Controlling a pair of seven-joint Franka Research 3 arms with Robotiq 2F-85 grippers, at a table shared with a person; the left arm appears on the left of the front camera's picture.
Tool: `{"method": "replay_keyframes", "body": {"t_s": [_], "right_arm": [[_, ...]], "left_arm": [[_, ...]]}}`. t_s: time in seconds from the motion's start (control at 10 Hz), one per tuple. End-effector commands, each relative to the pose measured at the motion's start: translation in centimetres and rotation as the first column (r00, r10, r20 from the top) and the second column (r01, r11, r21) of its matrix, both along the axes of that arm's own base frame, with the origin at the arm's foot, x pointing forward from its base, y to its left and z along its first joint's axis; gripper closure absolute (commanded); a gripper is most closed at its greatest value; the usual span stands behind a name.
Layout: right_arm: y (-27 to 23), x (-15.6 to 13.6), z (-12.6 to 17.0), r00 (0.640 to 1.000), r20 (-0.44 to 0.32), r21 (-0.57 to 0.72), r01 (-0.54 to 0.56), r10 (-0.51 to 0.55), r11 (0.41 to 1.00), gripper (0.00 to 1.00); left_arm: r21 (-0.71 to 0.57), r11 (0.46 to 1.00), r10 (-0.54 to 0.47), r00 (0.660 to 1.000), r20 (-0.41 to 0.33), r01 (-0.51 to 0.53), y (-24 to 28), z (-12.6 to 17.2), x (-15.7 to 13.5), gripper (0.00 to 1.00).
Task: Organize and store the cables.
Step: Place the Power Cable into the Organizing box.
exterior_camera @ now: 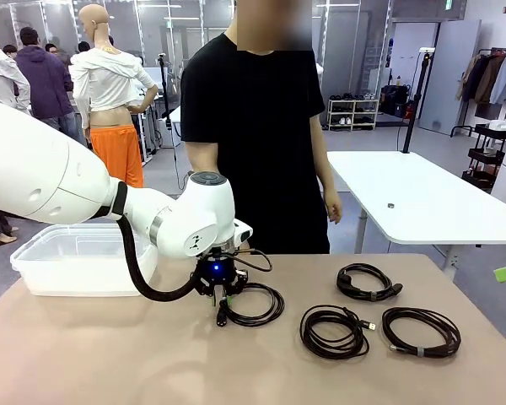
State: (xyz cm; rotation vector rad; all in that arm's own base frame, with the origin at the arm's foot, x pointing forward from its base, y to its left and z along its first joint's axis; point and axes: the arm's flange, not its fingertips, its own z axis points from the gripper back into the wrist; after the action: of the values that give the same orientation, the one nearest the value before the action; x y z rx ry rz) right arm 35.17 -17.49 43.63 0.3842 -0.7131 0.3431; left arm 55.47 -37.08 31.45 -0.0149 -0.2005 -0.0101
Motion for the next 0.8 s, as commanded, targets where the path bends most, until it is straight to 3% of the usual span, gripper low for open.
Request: {"method": "replay_keyframes", "body": {"t_s": [0.0,0.3,0.4,0.5,0.7], "right_arm": [[-0.2,0.0,-0.1,1.0,0.012,0.003,-0.011,0.011,1.0,0.0],[-0.2,0.0,-0.1,1.0,0.012,0.003,-0.011,0.011,1.0,0.0],[-0.2,0.0,-0.1,1.0,0.012,0.003,-0.011,0.011,1.0,0.0],[-0.2,0.0,-0.1,1.0,0.012,0.003,-0.011,0.011,1.0,0.0],[-0.2,0.0,-0.1,1.0,0.012,0.003,-0.011,0.011,1.0,0.0]], "left_arm": [[0.012,1.0,0.025,1.0,-0.006,-0.025,-0.2,-0.4,0.2,1.0],[-0.007,1.0,0.018,1.0,0.002,-0.018,-0.1,0.7,0.0,1.0],[-0.054,0.998,-0.014,1.0,0.002,0.014,0.5,3.1,-0.8,1.0],[-0.057,0.995,-0.079,0.997,0.026,0.08,2.0,7.2,-2.0,0.93],[-0.047,0.986,-0.158,0.986,0.058,0.161,6.3,13.5,-3.4,0.93]]}}
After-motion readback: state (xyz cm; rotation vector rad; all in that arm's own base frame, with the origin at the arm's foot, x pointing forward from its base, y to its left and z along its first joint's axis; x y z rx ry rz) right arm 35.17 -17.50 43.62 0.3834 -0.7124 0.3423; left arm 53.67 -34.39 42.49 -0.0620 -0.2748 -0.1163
